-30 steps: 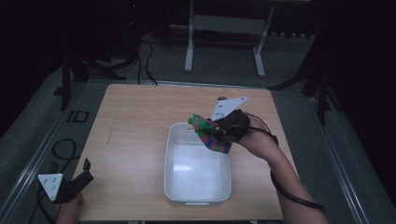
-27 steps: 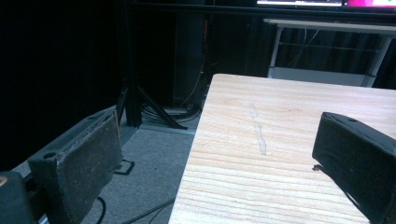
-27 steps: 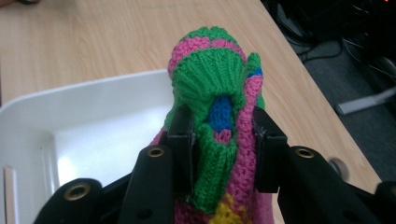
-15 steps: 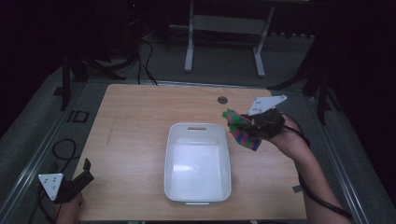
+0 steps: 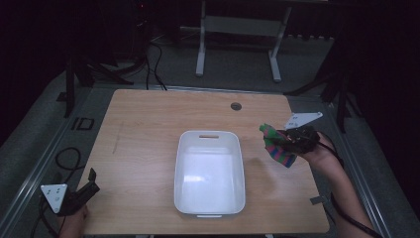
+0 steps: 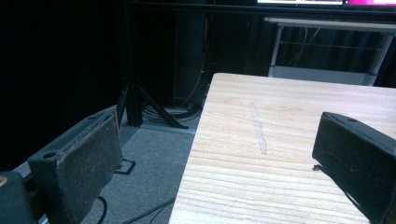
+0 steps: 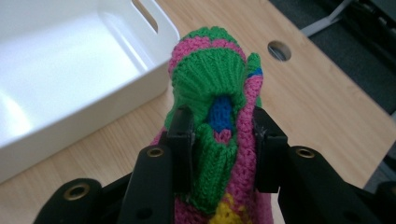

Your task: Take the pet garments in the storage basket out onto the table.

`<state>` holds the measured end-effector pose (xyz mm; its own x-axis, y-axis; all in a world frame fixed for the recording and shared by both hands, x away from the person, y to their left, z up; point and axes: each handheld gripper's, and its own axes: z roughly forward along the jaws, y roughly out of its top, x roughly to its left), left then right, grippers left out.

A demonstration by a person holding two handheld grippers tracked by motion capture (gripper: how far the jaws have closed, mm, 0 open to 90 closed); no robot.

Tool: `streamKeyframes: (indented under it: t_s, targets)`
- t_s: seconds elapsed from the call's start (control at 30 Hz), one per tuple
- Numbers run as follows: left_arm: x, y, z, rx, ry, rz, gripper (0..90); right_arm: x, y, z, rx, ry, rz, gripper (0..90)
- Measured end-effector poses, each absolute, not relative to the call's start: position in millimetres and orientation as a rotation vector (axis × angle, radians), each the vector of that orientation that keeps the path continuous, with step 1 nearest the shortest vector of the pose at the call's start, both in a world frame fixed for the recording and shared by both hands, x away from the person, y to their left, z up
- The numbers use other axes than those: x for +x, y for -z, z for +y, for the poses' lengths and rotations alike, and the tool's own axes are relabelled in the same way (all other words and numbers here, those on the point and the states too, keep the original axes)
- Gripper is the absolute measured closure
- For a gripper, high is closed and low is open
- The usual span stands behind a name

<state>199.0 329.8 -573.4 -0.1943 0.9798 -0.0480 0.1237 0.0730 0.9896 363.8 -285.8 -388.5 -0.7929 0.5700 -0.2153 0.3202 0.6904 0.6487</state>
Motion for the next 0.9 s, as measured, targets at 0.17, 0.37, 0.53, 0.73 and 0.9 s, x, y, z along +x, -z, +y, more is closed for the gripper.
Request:
streamKeyframes:
  t_s: [0.17,0.37,0.53,0.73,0.9]
  targets:
    - [199,573,330,1.160,-1.240,1.477,1.9,370,419,-291,0.738,-0.847,2.524,66.1]
    - [199,573,330,1.162,-1.239,1.476,1.8,380,476,-300,0.850,-0.837,2.582,65.9]
    - [199,573,330,1.162,-1.241,1.475,1.9,385,508,-303,0.909,-0.795,2.607,65.8]
    - [199,573,329,1.163,-1.240,1.475,1.8,386,530,-298,0.901,-0.753,2.607,64.9]
    - [199,573,329,1.165,-1.243,1.473,1.9,384,534,-294,0.890,-0.746,2.582,62.1]
